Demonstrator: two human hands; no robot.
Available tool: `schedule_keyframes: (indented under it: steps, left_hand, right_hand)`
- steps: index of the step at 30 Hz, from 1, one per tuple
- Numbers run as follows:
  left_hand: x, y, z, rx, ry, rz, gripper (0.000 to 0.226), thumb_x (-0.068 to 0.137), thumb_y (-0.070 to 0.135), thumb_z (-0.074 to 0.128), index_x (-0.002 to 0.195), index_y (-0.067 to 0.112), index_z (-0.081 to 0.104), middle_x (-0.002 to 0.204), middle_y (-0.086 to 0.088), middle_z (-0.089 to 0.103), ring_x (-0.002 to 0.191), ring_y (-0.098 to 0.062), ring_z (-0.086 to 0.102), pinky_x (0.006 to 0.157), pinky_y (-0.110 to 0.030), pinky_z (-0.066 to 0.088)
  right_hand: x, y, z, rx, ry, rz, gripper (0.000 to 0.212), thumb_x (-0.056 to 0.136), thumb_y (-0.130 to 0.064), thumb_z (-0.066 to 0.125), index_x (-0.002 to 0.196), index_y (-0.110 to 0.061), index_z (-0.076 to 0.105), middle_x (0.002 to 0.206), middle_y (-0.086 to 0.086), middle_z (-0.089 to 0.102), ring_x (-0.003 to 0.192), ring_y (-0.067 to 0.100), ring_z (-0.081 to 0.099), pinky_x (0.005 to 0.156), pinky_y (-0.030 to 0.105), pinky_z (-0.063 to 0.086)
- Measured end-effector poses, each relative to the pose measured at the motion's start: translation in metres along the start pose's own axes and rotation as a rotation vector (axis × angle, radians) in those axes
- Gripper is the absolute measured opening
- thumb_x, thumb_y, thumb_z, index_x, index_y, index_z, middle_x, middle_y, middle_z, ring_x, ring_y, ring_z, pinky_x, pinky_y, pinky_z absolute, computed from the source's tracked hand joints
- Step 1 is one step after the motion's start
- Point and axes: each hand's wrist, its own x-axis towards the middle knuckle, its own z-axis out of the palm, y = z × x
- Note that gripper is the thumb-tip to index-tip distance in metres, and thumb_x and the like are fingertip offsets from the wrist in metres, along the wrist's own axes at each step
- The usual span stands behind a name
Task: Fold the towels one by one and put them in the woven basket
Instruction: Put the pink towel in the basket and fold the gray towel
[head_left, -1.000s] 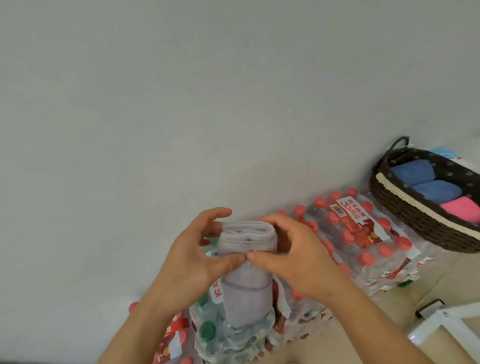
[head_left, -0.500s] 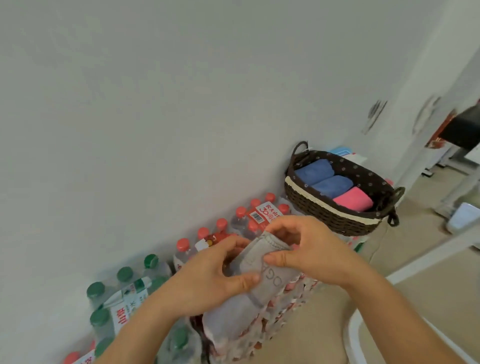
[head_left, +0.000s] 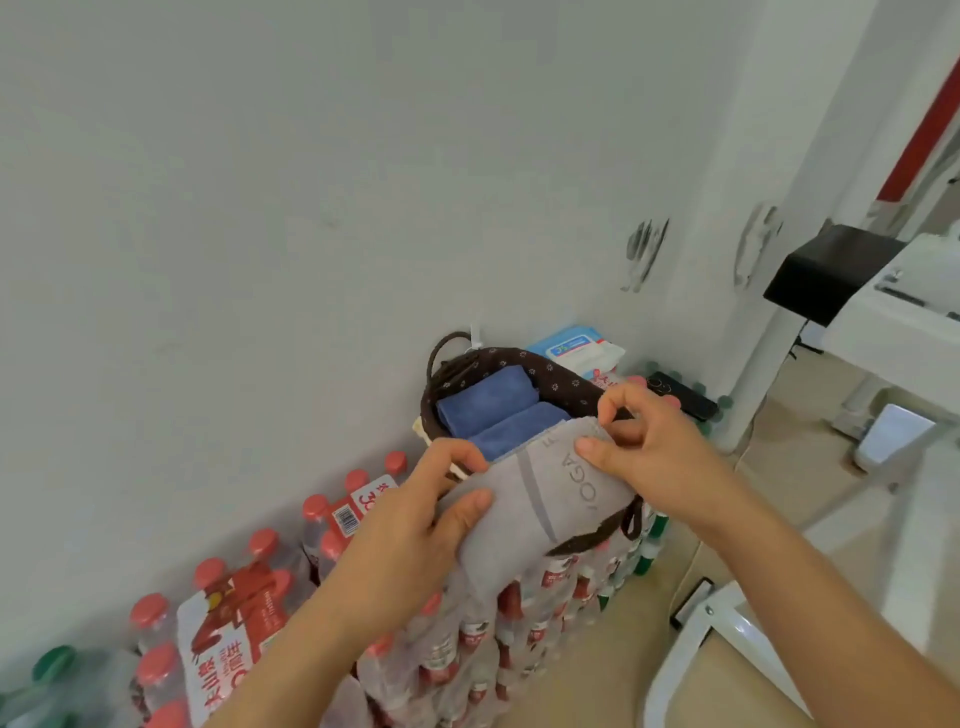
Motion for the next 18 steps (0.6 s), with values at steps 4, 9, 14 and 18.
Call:
schedule_keyframes:
  steps: [4, 9, 14, 18]
  left_hand:
    - [0.066, -0.006, 0.010, 0.070, 0.132, -0.093, 0.009, 0.093, 0.031, 0.056, 0.094, 0.039, 0.055, 0.076, 0.008, 0.064, 0.063, -0.010, 0.056, 0.058, -0.027, 0.047]
    - [0.136, -0.033, 0.010, 0.251, 0.204, -0.182, 0.005, 0.091, 0.033, 0.058, 0.092, 0.038, 0.059, 0.079, 0.010, 0.064, 0.072, -0.007, 0.060, 0.064, -0.024, 0.048]
    - [0.178, -0.074, 0.020, 0.493, 0.161, -0.196, 0.007, 0.093, 0.030, 0.052, 0.100, 0.031, 0.054, 0.076, 0.006, 0.060, 0.068, -0.016, 0.055, 0.067, -0.033, 0.046]
    - [0.193, -0.093, 0.029, 0.654, 0.098, -0.128, 0.010, 0.097, 0.030, 0.042, 0.106, 0.028, 0.047, 0.082, 0.003, 0.059, 0.074, -0.020, 0.056, 0.068, -0.035, 0.045]
  right_hand:
    - [0.062, 0.011, -0.008, -0.097, 0.100, -0.005, 0.021, 0.084, -0.017, 0.070, 0.080, -0.020, 0.050, 0.060, -0.008, 0.053, 0.055, 0.003, 0.044, 0.051, 0.010, 0.034]
    - [0.141, 0.038, 0.014, -0.164, 0.100, 0.039, 0.021, 0.085, -0.020, 0.065, 0.079, -0.025, 0.046, 0.072, -0.006, 0.052, 0.069, 0.014, 0.048, 0.059, 0.028, 0.034]
    - [0.189, 0.054, 0.036, -0.376, 0.031, 0.022, 0.009, 0.089, -0.020, 0.058, 0.088, -0.020, 0.050, 0.073, -0.005, 0.053, 0.078, 0.021, 0.055, 0.069, 0.036, 0.045]
    - [0.204, 0.066, 0.045, -0.615, -0.048, -0.054, 0.003, 0.093, -0.022, 0.051, 0.095, -0.022, 0.048, 0.075, -0.003, 0.054, 0.077, 0.025, 0.056, 0.066, 0.037, 0.046]
